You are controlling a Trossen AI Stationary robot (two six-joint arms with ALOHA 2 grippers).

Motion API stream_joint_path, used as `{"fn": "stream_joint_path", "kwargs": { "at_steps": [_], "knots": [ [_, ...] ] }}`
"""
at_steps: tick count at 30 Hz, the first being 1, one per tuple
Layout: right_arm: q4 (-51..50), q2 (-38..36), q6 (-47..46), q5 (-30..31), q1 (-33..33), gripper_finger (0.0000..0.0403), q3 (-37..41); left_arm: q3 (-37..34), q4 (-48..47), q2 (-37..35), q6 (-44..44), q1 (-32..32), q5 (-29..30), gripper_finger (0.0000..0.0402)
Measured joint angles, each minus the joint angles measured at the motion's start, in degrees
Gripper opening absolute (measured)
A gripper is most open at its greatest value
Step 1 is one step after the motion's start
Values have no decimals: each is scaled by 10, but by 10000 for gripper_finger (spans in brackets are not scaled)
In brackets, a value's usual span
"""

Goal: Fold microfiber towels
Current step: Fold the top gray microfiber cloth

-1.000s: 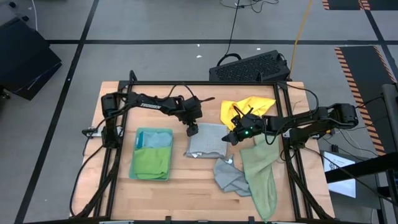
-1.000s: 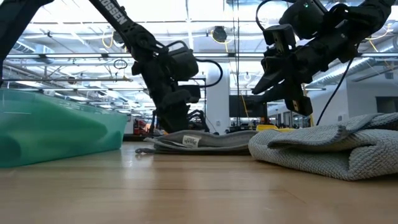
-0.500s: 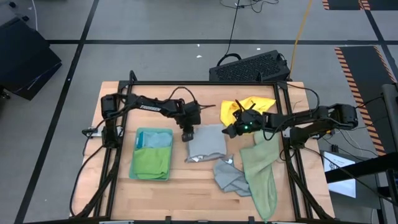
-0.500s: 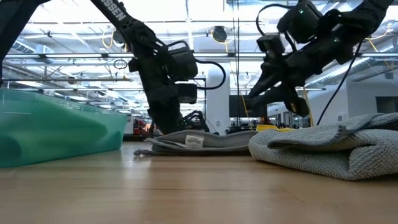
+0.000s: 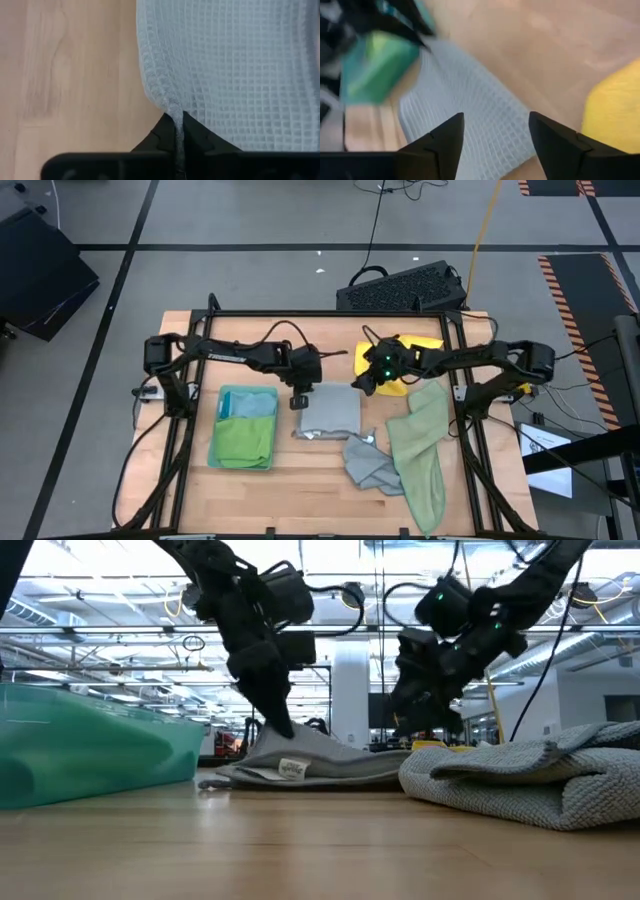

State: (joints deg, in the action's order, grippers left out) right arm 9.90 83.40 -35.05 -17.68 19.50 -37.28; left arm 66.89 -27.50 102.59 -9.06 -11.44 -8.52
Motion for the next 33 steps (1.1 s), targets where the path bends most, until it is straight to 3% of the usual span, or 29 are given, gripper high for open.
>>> {"fn": "stream_joint_path", "kwargs": {
  "at_steps": [8, 17, 24, 28, 33],
  "knots": [
    [57, 65, 137, -35, 5, 224, 0, 0, -1, -10, 5, -2, 1, 16],
    [75, 116, 170, -56, 26, 224, -1, 0, 15, -11, 21, 1, 11, 16],
    [101, 158, 213, -120, 34, 221, -2, 0, 23, -11, 23, 2, 18, 11],
    [122, 175, 212, -152, 35, 187, -2, 0, 25, -11, 22, 2, 31, 13],
    [122, 175, 213, -156, 33, 82, -2, 0, 26, -11, 23, 2, 31, 10]
  ]
}}
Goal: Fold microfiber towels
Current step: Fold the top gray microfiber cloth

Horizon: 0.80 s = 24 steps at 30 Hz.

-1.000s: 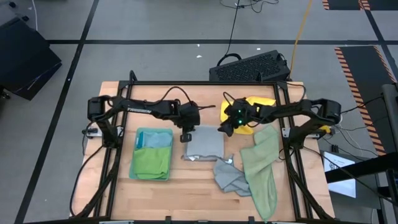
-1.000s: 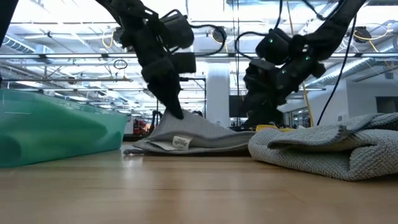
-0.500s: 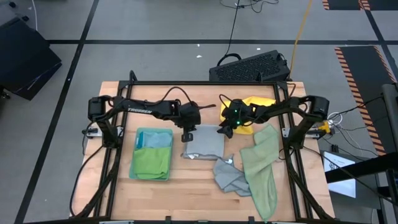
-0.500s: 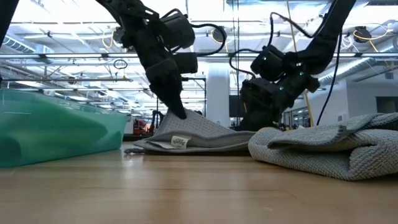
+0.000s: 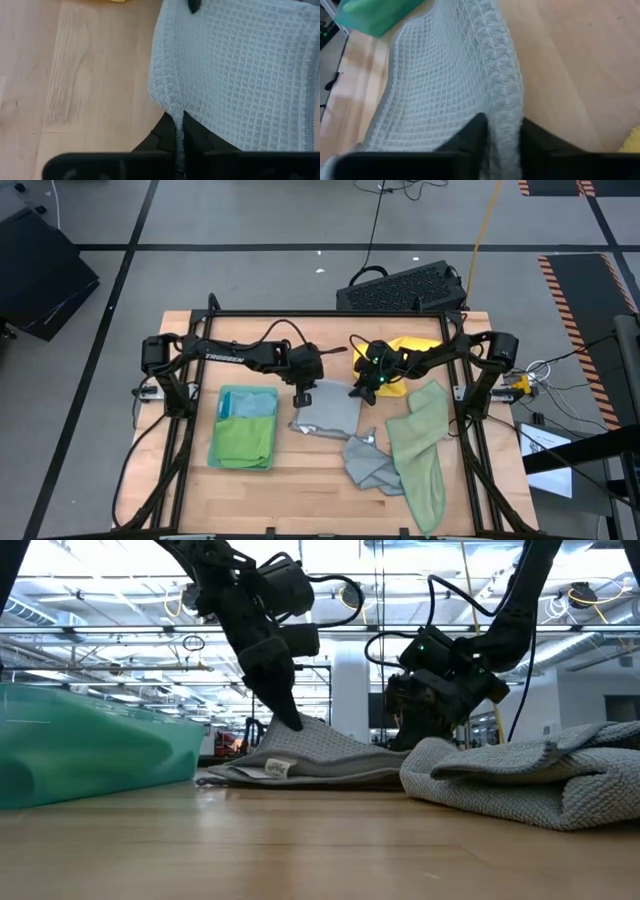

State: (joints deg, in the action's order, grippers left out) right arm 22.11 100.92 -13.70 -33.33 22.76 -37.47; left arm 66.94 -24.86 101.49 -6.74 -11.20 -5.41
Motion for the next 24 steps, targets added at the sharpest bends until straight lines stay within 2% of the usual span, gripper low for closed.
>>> {"fn": "stream_joint_path", "kwargs": {
  "at_steps": [2, 4, 10, 16, 21, 24],
  "knots": [
    [1, 0, -7, -1, 0, 30, 0, 0, 0, 0, 0, 0, 3, 15],
    [-2, -6, -24, -1, 0, 12, 1, 0, 0, 0, 2, 0, 5, 15],
    [-9, -86, -103, 7, 3, 7, 2, 0, -7, -36, 13, 0, -4, 11],
    [-10, -211, -170, 91, 3, 6, -5, 0, 2, -119, 5, -9, 14, 7],
    [-13, -267, -149, 182, 13, 5, -45, 0, 44, -180, -33, -37, 89, 16],
    [-38, -261, -111, 184, 29, 5, -84, 2, 49, -204, -27, -63, 93, 13]
  ]
}}
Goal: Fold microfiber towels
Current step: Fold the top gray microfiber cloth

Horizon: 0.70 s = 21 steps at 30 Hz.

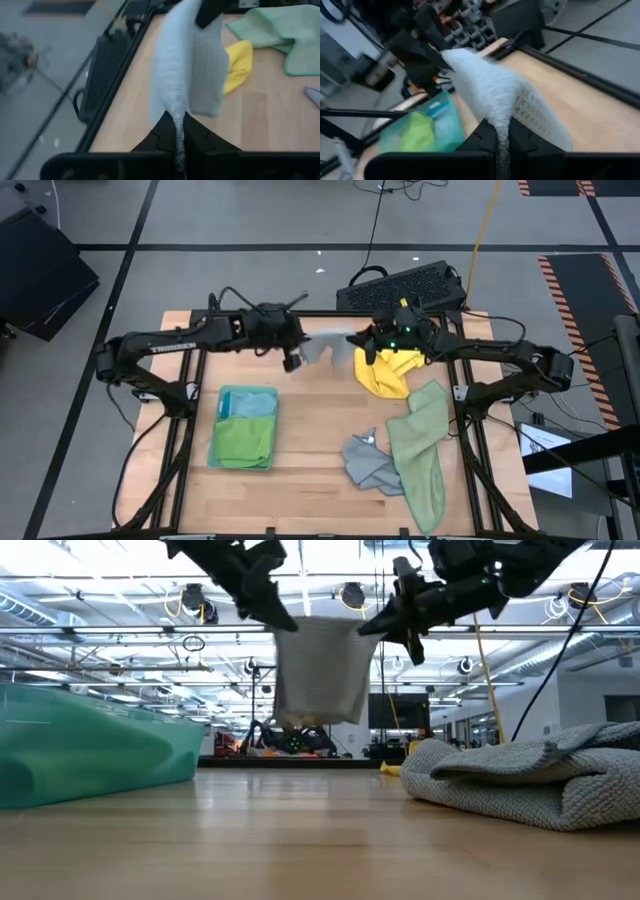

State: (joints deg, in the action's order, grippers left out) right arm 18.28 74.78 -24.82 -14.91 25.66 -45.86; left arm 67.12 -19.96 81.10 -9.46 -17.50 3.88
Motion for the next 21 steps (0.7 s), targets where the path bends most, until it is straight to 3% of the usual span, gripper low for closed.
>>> {"fn": "stream_joint_path", "kwargs": {
  "at_steps": [6, 9, 12, 17, 21],
  "knots": [
    [-79, 29, 50, -4, -30, 5, 3, -17, -88, 15, 50, 1, -86, 11],
    [-80, 51, 47, -6, -65, 5, 31, -78, -65, 28, 56, 25, -129, 7],
    [-80, 74, 37, -25, -107, 5, 51, -149, 29, 28, 97, 53, -206, 8],
    [-53, 119, -20, -40, -174, 5, 61, -226, 129, 29, 157, 110, -221, 11],
    [-4, 124, -75, -18, -180, 5, 61, -226, 131, 25, 183, 119, -220, 7]
  ]
}}
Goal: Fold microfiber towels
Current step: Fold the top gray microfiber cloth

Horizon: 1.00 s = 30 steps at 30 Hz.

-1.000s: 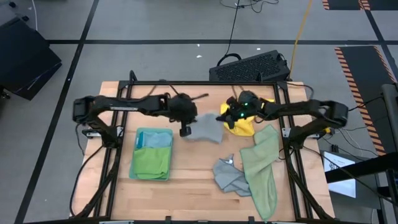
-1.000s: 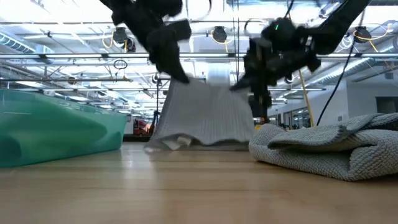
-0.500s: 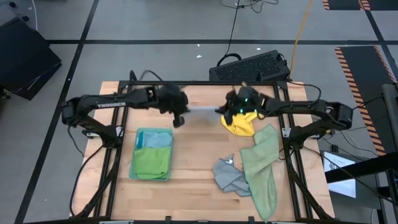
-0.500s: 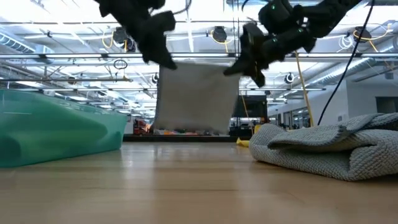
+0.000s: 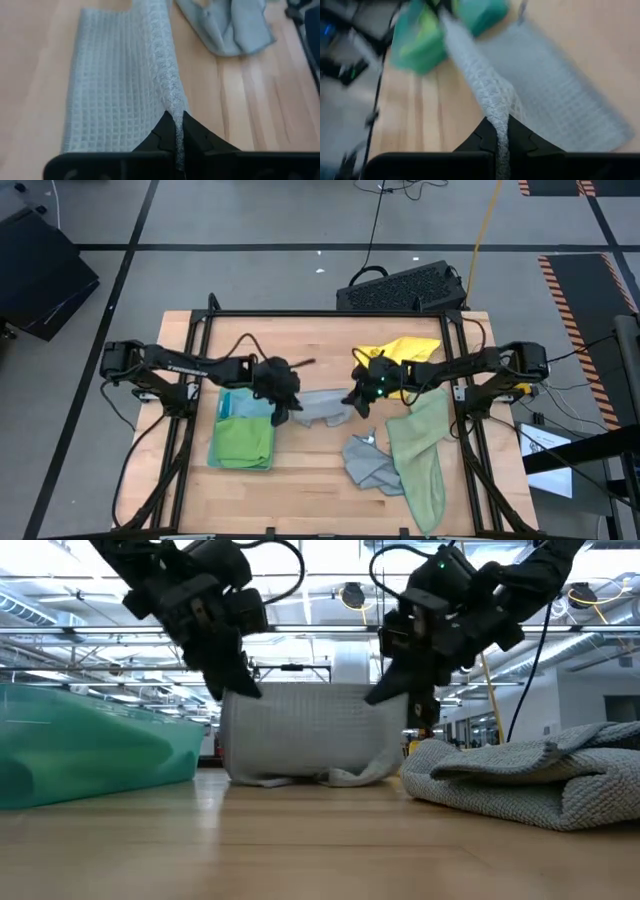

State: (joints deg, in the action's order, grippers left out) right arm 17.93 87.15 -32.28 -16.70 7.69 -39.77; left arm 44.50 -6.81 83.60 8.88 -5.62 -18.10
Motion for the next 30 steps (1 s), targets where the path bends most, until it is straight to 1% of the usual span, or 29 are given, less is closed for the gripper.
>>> {"fn": "stream_joint_path", "kwargs": {
  "at_steps": [2, 5, 8, 10, 13, 15, 18, 20, 21, 24, 27, 30],
  "knots": [
    [-2, -16, -9, 27, 14, 5, -7, 12, 0, -16, -1, -9, 10, 13],
    [5, -39, 14, 69, 49, 5, -24, 37, -1, -39, -29, -37, 58, 12],
    [6, -51, 52, 81, 100, 5, -42, 62, 1, -54, -69, -82, 120, 6],
    [5, -54, 74, 79, 139, 5, -54, 78, 1, -57, -93, -119, 144, 9],
    [12, -55, 125, 77, 183, 5, -70, 98, 3, -57, -110, -170, 147, 15],
    [10, -55, 161, 61, 195, 5, -74, 104, 1, -57, -106, -190, 114, 9],
    [-30, -55, 188, 24, 185, 4, -67, 97, -49, -59, -91, -184, 58, 7],
    [-43, -54, 190, 15, 161, 4, -43, 72, -70, -55, -88, -160, 44, 10],
    [-37, -50, 187, 13, 147, 4, -25, 53, -63, -46, -87, -145, 40, 11],
    [14, -29, 157, 12, 103, 4, 33, -16, 11, -24, -72, -99, 25, 6],
    [84, -8, 108, 13, 62, 4, 78, -72, 104, 2, -17, -66, 9, 7],
    [106, 2, 74, 14, 30, 4, 90, -91, 156, 19, 35, -41, -7, 14]
  ]
}}
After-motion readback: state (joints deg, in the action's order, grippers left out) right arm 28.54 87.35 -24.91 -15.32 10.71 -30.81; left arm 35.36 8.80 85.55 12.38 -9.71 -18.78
